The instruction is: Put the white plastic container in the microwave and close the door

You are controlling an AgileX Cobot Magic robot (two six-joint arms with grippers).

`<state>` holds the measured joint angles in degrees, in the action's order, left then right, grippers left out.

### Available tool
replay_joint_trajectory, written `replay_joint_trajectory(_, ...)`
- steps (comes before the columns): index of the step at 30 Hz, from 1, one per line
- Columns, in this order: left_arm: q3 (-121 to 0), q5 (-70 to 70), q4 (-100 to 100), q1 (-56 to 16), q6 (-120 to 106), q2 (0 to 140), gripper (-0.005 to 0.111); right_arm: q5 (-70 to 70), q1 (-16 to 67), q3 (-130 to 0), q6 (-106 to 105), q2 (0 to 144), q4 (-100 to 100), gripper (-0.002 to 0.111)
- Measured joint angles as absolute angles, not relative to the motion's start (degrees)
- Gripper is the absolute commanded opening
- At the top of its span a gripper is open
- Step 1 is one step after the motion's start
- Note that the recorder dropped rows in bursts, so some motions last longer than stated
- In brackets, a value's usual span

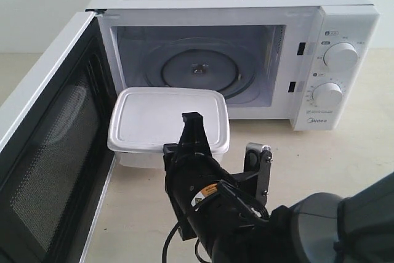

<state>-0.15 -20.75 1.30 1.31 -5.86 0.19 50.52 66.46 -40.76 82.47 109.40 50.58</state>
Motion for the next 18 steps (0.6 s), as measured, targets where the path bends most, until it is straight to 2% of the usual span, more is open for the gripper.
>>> replay_joint_trajectory(18,-0.15,-20.75,1.3,1.31,-5.86,0.19,0.004,49.8,61.7,-40.76,81.97,108.47,45.96,0.0)
